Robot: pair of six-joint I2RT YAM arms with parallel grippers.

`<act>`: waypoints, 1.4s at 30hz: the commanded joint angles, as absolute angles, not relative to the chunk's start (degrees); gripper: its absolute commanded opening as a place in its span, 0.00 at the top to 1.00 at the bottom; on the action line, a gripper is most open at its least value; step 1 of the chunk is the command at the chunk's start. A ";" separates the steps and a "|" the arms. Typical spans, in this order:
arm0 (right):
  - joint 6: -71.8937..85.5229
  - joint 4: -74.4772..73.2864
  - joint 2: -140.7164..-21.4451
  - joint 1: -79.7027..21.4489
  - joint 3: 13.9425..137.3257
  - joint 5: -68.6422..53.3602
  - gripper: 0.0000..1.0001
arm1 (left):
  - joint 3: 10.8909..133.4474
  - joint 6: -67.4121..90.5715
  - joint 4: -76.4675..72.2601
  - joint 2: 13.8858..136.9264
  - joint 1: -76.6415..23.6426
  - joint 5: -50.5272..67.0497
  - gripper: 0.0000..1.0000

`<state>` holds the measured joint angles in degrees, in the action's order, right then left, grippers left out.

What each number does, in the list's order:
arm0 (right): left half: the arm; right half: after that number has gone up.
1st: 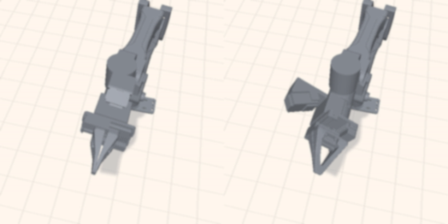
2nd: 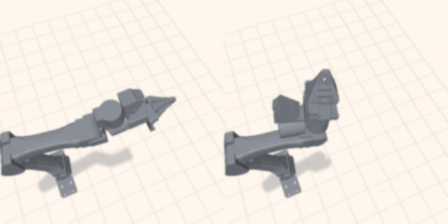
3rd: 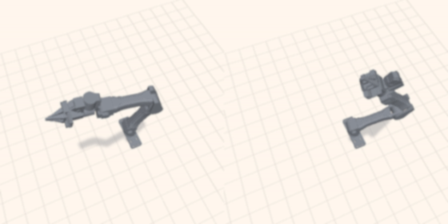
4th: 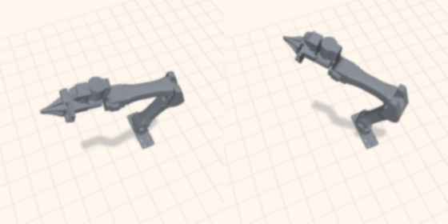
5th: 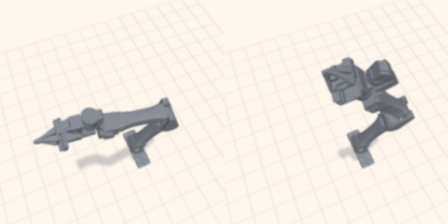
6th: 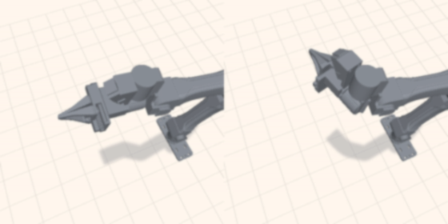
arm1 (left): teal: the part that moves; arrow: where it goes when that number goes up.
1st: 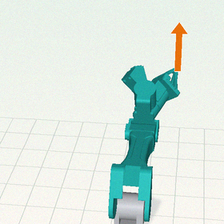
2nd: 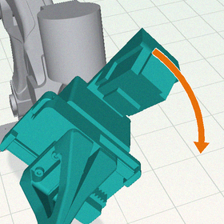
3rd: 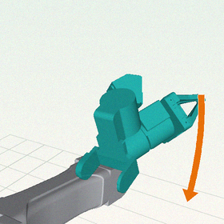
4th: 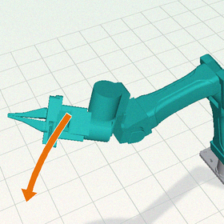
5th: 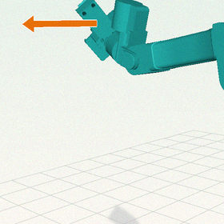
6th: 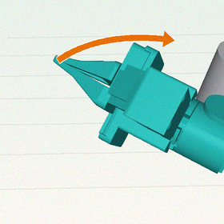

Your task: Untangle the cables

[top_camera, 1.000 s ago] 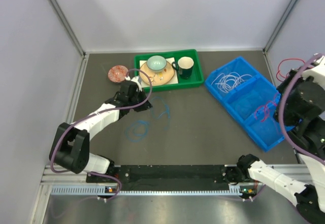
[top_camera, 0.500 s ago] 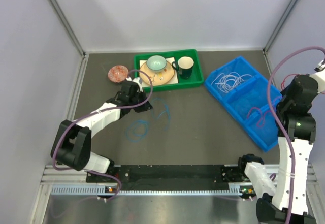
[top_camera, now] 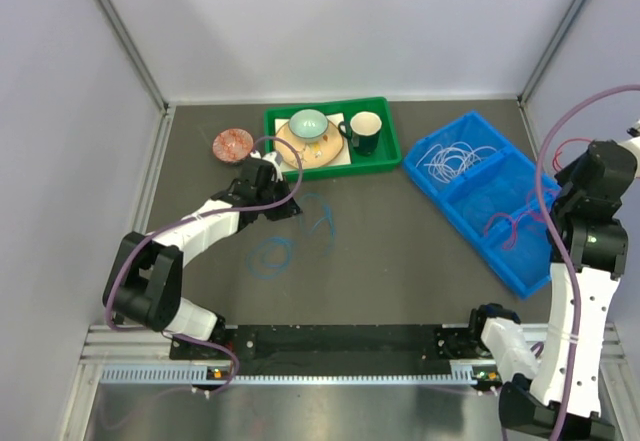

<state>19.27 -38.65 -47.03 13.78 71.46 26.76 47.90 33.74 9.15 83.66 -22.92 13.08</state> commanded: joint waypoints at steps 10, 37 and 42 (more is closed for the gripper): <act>18.89 -38.50 -46.85 19.59 76.29 24.70 1.00 | 49.75 33.31 7.82 83.41 -23.03 14.24 1.00; 27.07 -30.59 -54.23 28.92 51.68 14.15 0.58 | 50.18 33.84 7.74 83.85 -23.99 15.12 1.00; 26.54 -31.72 -53.09 28.92 53.08 12.14 0.09 | 50.27 33.93 8.17 82.80 -24.96 14.50 1.00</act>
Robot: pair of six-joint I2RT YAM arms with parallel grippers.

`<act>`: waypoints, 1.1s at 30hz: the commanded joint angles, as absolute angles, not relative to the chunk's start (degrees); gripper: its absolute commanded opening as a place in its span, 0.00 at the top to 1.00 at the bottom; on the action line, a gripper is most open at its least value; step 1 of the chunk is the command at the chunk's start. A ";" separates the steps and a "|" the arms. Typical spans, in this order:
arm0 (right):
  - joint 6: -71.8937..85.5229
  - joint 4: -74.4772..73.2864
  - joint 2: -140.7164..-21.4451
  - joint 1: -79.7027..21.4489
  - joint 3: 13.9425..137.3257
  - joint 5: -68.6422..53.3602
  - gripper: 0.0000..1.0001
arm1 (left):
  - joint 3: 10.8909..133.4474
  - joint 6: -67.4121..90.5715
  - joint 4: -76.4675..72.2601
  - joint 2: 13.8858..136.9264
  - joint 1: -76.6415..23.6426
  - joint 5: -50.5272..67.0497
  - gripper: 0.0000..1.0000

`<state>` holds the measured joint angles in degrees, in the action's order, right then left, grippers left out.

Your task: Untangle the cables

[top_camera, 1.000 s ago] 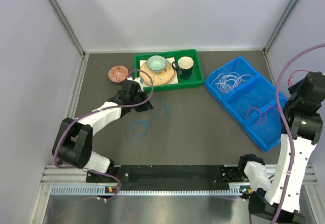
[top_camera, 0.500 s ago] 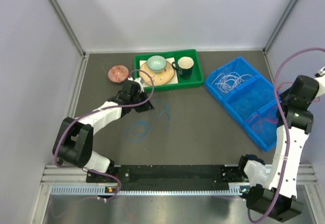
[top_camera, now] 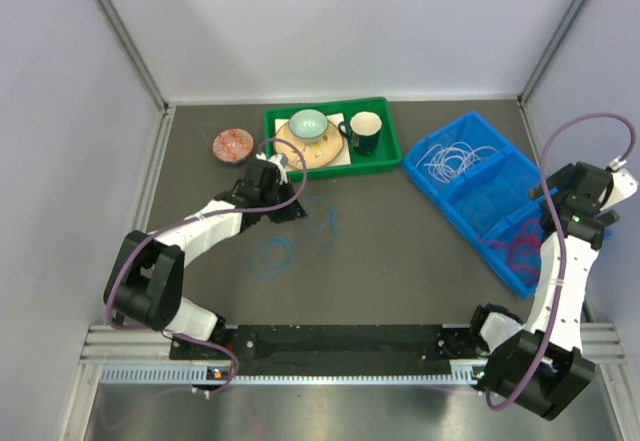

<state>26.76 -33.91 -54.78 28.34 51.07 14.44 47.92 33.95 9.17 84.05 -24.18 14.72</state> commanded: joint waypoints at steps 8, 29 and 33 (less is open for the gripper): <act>26.72 -34.89 -50.89 26.29 55.90 4.66 0.11 | 49.39 32.78 9.05 81.74 -25.14 12.48 1.00; 47.46 -50.54 -38.50 0.53 40.26 26.63 0.36 | 47.29 32.61 9.32 80.42 -25.14 11.34 1.00; 48.69 -49.84 -39.90 0.53 39.55 26.19 0.37 | 47.55 32.61 8.97 81.12 -25.14 11.86 1.00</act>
<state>45.56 -50.72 -39.20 0.91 39.79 23.68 47.88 33.08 10.37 82.24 -25.06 12.10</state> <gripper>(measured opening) 0.631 0.012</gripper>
